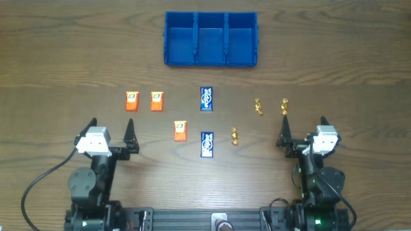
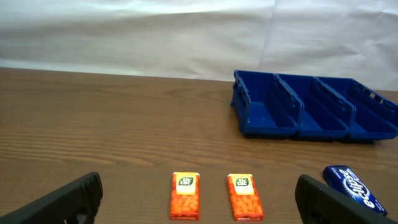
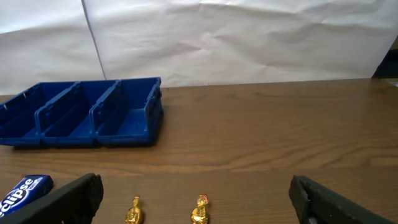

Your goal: Sort Candies Into Trays

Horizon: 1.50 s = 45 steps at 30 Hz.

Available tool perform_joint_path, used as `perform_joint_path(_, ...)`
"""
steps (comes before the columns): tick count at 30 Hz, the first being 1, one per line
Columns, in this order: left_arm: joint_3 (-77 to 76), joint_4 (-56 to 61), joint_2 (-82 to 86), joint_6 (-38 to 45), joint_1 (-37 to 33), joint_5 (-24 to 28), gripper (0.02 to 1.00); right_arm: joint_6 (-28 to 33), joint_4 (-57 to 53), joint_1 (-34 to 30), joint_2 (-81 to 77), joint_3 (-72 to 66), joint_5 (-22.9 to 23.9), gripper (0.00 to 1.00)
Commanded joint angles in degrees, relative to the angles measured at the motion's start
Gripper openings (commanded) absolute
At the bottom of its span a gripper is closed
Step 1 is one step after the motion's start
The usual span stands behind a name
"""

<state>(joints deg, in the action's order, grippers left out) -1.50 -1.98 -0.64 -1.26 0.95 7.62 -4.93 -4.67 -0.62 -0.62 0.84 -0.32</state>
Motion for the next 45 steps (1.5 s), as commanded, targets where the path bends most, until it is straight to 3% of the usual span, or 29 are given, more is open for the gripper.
perform_joint_path(1,1.18,-2.49,0.02,0.44,-0.2,-8.07,0.996,0.7,-0.07,-1.27,0.24,-0.39,-0.26,0.998)
perform_joint_path(45,0.5,-2.34,0.04,-1.81,-0.17,-8.02,0.998,0.7,-0.07,-1.27,0.24,-0.39,-0.26,0.998)
